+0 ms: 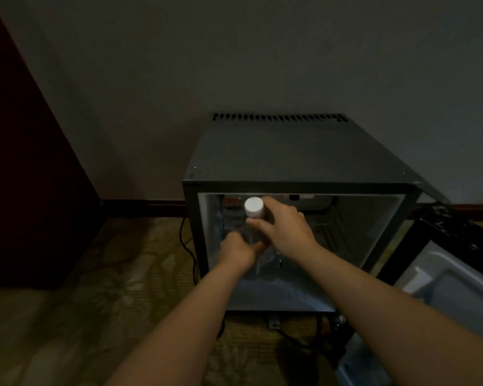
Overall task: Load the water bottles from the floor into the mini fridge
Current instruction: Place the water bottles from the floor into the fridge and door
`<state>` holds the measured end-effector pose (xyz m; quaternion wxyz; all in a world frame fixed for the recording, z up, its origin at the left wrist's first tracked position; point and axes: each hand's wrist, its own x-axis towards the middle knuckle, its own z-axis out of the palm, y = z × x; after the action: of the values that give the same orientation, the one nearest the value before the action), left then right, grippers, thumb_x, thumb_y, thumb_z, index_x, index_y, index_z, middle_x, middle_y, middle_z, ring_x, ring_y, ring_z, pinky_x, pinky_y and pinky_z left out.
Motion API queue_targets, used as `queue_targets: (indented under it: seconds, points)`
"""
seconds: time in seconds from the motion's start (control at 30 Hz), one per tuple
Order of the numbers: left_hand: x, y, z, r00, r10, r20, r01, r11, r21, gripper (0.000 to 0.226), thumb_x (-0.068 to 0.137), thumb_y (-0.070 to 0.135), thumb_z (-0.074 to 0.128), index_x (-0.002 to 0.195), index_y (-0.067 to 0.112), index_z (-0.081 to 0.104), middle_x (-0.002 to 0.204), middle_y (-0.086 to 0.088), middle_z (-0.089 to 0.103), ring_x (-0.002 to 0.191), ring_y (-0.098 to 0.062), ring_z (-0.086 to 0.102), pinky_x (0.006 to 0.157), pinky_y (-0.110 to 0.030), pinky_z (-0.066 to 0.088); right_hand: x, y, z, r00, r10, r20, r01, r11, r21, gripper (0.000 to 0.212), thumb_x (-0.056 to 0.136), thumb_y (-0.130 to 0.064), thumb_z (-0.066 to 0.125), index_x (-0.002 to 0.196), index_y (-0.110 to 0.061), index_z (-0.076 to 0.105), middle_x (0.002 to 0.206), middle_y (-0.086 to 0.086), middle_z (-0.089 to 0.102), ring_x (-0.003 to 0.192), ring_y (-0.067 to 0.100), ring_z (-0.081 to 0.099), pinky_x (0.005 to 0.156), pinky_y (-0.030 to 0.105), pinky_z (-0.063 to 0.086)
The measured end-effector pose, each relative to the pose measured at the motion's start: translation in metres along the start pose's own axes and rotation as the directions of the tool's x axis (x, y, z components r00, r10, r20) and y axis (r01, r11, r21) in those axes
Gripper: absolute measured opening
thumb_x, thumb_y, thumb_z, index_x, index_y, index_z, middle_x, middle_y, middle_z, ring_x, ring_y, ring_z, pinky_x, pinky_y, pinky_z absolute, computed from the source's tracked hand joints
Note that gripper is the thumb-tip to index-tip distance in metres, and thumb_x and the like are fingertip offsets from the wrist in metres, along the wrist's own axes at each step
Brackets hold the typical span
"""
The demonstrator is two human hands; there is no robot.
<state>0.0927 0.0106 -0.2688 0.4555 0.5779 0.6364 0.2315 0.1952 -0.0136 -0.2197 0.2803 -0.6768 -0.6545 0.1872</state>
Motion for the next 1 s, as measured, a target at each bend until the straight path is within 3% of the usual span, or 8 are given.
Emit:
queue_targets:
  seconds: [0.07, 0.13, 0.27, 0.4, 0.53, 0.67, 0.83, 1.0]
  points:
    - [0.005, 0.000, 0.001, 0.999, 0.028, 0.039, -0.025, 0.996, -0.084, 0.035, 0.083, 0.026, 0.066, 0.115, 0.013, 0.063, 0.116, -0.009, 0.066, 0.113, -0.026, 0.059, 0.098, -0.035, 0.047, 0.006, 0.009, 0.003, 0.999, 0.046, -0.027, -0.046, 0.999, -0.003, 0.032, 0.087, -0.038, 0.061, 0.115, -0.024, 0.057, 0.113, 0.000, 0.066, 0.109, 0.021, 0.060, 0.090, 0.032, 0.046]
    - [0.010, 0.002, 0.002, 0.995, 0.043, 0.084, -0.029, 0.987, -0.161, 0.034, 0.087, 0.018, 0.061, 0.120, 0.009, 0.061, 0.121, -0.011, 0.064, 0.118, -0.024, 0.057, 0.100, -0.028, 0.043, 0.012, 0.016, 0.005, 0.993, 0.111, -0.050, -0.108, 0.993, 0.055, 0.029, 0.087, -0.034, 0.061, 0.114, -0.023, 0.060, 0.111, 0.001, 0.067, 0.107, 0.019, 0.061, 0.085, 0.028, 0.045]
    - [0.020, 0.005, 0.009, 0.988, 0.059, 0.146, -0.026, 0.977, -0.213, 0.033, 0.090, 0.009, 0.055, 0.123, 0.005, 0.057, 0.123, -0.013, 0.061, 0.119, -0.025, 0.055, 0.093, -0.025, 0.040, 0.033, 0.029, 0.017, 0.963, 0.263, -0.058, -0.259, 0.963, 0.078, 0.027, 0.090, -0.026, 0.058, 0.114, -0.016, 0.061, 0.110, 0.005, 0.064, 0.106, 0.021, 0.060, 0.091, 0.033, 0.050]
    - [0.030, 0.003, 0.017, 0.974, 0.060, 0.216, -0.015, 0.979, -0.201, 0.041, 0.091, 0.010, 0.053, 0.132, 0.015, 0.047, 0.128, -0.009, 0.057, 0.122, -0.026, 0.051, 0.098, -0.029, 0.041, 0.058, 0.035, 0.020, 0.864, 0.503, 0.000, -0.502, 0.861, 0.079, 0.032, 0.094, -0.024, 0.051, 0.122, -0.008, 0.052, 0.126, 0.012, 0.054, 0.119, 0.029, 0.051, 0.098, 0.035, 0.043]
    - [0.040, -0.001, 0.017, 0.974, 0.065, 0.219, -0.025, 0.983, -0.182, 0.054, 0.091, 0.010, 0.052, 0.142, 0.018, 0.036, 0.141, -0.007, 0.047, 0.128, -0.026, 0.047, 0.107, -0.032, 0.038, 0.072, 0.033, 0.028, 0.892, 0.451, -0.003, -0.451, 0.892, 0.007, 0.044, 0.097, -0.036, 0.044, 0.131, -0.009, 0.050, 0.139, 0.015, 0.050, 0.130, 0.032, 0.044, 0.107, 0.035, 0.033]
    - [0.044, 0.000, 0.013, 0.970, 0.063, 0.235, -0.033, 0.991, -0.128, 0.056, 0.094, 0.015, 0.048, 0.146, 0.020, 0.026, 0.147, -0.007, 0.039, 0.133, -0.025, 0.040, 0.113, -0.034, 0.033, 0.076, 0.029, 0.030, 0.916, 0.393, 0.082, -0.386, 0.918, -0.092, 0.046, 0.100, -0.032, 0.036, 0.139, -0.007, 0.039, 0.148, 0.016, 0.038, 0.138, 0.031, 0.032, 0.116, 0.036, 0.022]
    - [0.049, 0.008, 0.012, 0.960, 0.085, 0.268, -0.076, 0.996, -0.043, 0.060, 0.098, 0.021, 0.042, 0.149, 0.018, 0.012, 0.156, -0.007, 0.022, 0.142, -0.023, 0.028, 0.117, -0.032, 0.024, 0.080, 0.031, 0.031, 0.935, 0.349, 0.069, -0.347, 0.937, -0.031, 0.048, 0.100, -0.027, 0.038, 0.143, -0.006, 0.033, 0.151, 0.015, 0.033, 0.140, 0.030, 0.029, 0.117, 0.035, 0.019]
    - [0.047, 0.012, 0.011, 0.961, 0.081, 0.266, -0.097, 0.994, 0.048, 0.052, 0.099, 0.020, 0.038, 0.147, 0.015, 0.019, 0.152, -0.012, 0.029, 0.138, -0.027, 0.033, 0.113, -0.032, 0.029, 0.082, 0.031, 0.033, 0.935, 0.348, 0.076, -0.354, 0.931, 0.087, 0.050, 0.100, -0.030, 0.039, 0.145, -0.010, 0.030, 0.154, 0.013, 0.029, 0.142, 0.029, 0.026, 0.117, 0.034, 0.015]
